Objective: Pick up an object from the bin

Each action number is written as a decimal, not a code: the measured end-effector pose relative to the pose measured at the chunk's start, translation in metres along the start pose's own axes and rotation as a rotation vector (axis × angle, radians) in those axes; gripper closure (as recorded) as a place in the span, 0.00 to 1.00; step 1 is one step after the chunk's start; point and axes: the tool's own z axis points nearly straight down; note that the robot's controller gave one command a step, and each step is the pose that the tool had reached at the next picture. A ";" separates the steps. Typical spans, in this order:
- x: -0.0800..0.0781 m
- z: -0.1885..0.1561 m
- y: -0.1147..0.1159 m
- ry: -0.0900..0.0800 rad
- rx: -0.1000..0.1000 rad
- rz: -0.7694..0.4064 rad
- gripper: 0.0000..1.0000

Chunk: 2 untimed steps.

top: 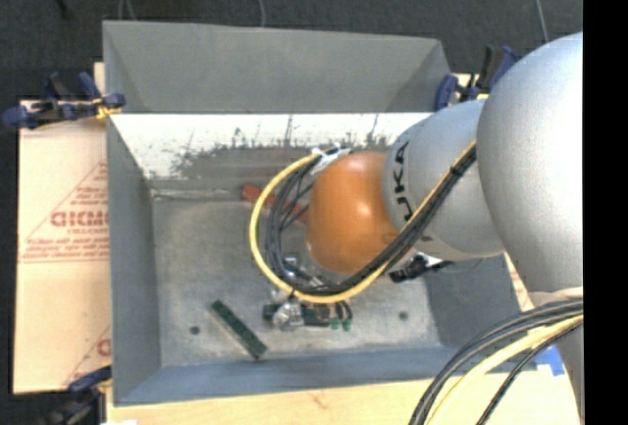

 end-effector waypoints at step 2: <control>-0.012 -0.120 -0.019 -0.005 0.002 -0.067 1.00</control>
Offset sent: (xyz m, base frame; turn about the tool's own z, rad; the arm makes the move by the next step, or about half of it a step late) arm 0.0000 0.0000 0.0000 0.0000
